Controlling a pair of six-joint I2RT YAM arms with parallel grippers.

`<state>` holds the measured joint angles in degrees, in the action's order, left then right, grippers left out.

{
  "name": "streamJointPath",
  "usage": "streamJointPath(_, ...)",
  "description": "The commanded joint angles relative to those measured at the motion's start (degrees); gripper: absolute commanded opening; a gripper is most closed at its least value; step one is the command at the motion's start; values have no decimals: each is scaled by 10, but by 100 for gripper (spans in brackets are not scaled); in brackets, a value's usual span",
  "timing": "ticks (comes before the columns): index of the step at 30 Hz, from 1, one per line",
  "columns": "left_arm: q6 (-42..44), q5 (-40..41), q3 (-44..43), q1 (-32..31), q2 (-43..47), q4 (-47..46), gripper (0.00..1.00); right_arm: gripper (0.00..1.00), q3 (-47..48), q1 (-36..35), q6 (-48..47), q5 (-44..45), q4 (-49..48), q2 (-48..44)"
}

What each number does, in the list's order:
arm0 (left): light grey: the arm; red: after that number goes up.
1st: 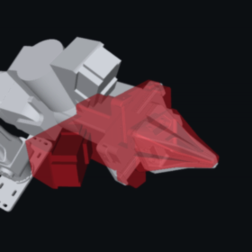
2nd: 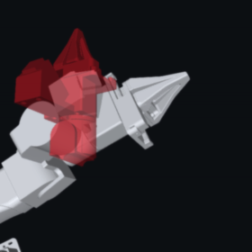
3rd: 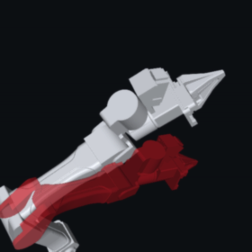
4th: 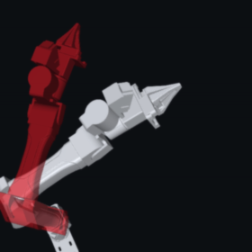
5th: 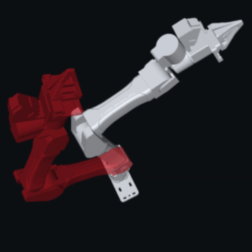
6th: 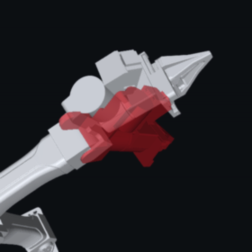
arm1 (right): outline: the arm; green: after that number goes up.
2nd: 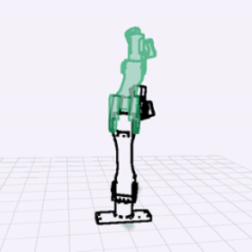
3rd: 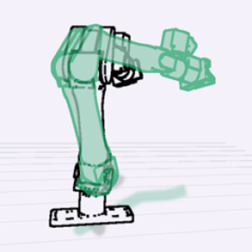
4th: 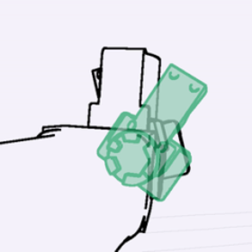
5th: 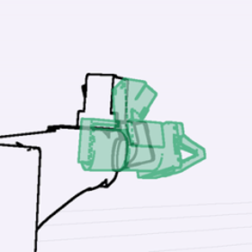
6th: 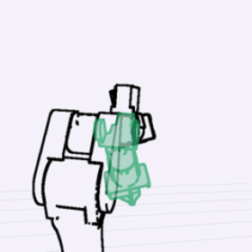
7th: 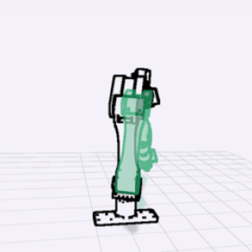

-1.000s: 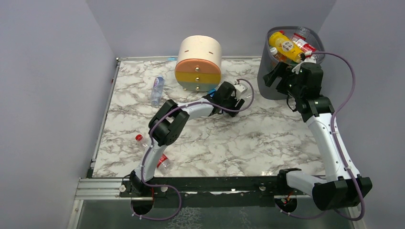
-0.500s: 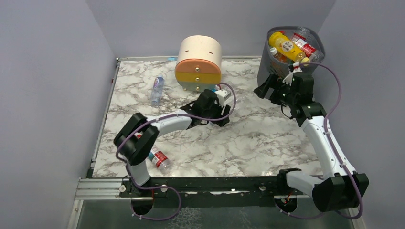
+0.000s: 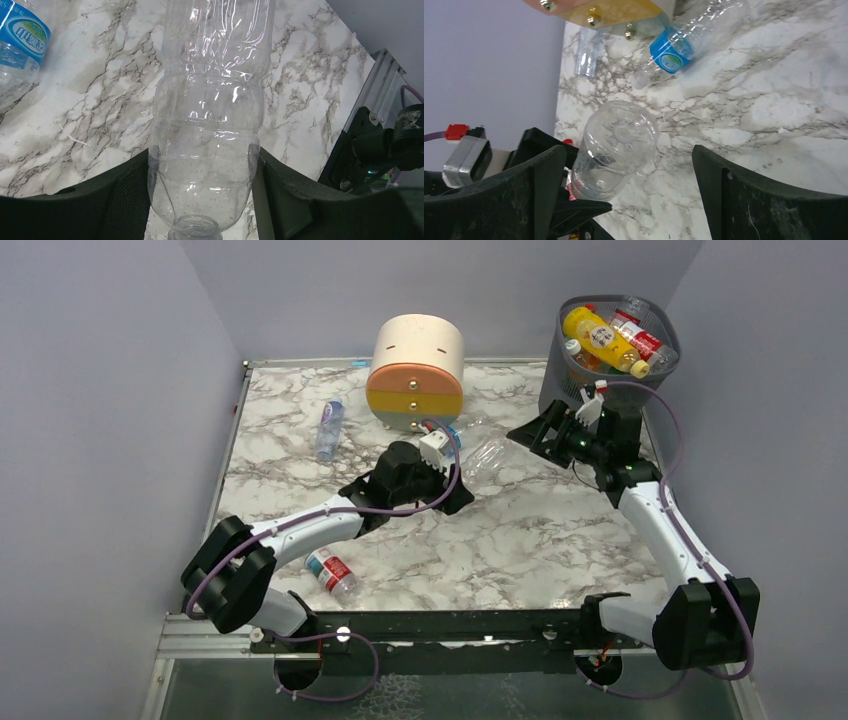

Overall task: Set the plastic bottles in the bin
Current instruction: Place the plastic bottle in the trash bin.

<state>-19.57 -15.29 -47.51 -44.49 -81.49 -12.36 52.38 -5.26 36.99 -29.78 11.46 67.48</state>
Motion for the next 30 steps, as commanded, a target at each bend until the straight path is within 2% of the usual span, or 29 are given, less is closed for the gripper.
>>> streamJointPath(1, -15, -22, 5, -3, 11, -39, 58, 100, -22, 0, 50, -86, -97, 15)
streamJointPath(8, -19, -33, -2, -3, 3, -55, 58, 100, -23, -1, 38, -86, -74, 30)
streamJointPath(30, -38, -65, -44, -25, -60, -106, 58, 98, -63, -10, 71, -123, -134, 43)
